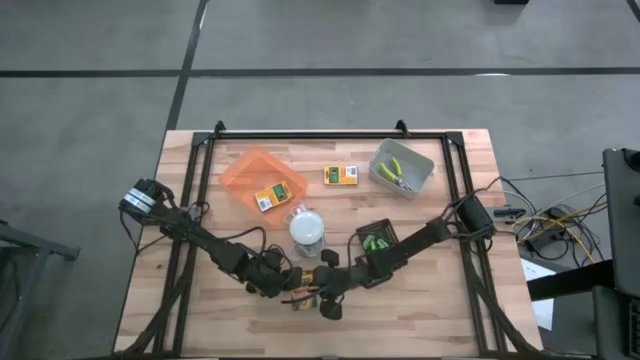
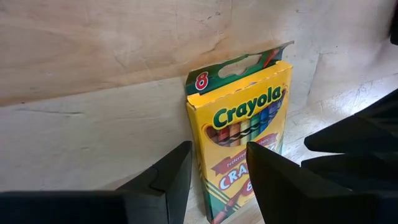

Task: Pick & Place School Supplies
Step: Put the box of crayon into the orange bin

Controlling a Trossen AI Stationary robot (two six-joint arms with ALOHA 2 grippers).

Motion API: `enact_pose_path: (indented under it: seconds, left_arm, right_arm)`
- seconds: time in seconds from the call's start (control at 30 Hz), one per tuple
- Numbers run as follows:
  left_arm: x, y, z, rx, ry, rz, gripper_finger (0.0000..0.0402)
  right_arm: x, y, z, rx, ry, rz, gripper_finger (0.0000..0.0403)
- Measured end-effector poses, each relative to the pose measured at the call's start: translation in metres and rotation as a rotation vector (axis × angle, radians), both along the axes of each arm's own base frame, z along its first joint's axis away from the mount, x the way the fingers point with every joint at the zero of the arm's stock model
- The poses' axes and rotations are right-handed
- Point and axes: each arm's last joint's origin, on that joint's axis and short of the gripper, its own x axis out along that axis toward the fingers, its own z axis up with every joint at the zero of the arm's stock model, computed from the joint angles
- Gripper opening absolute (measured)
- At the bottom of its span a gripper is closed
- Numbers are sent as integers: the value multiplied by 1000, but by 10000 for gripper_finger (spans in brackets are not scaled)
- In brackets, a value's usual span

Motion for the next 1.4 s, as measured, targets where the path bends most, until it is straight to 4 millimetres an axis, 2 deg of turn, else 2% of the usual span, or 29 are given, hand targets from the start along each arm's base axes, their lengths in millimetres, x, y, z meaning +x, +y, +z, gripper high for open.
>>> enact_pose_path:
  seconds: [0.63, 0.8, 0.93, 1.2, 1.4]
  left_arm:
    - [0, 0, 0, 0, -1, 1, 161]
    - [0, 0, 0, 0, -1, 1, 161]
    - [0, 0, 0, 6, -2, -6, 161]
    - [0, 0, 0, 10, -3, -11, 161]
    - [0, 0, 0, 11, -3, -10, 161]
  right_arm:
    - [-5, -3, -8, -2, 29, -16, 68]
    - [-4, 0, 5, -22, -62, -1, 68]
    - [-12, 8, 9, 11, -204, 36, 68]
    - [-46, 3, -13, 47, -321, 65, 68]
    - [-47, 2, -17, 2, -325, 88, 68]
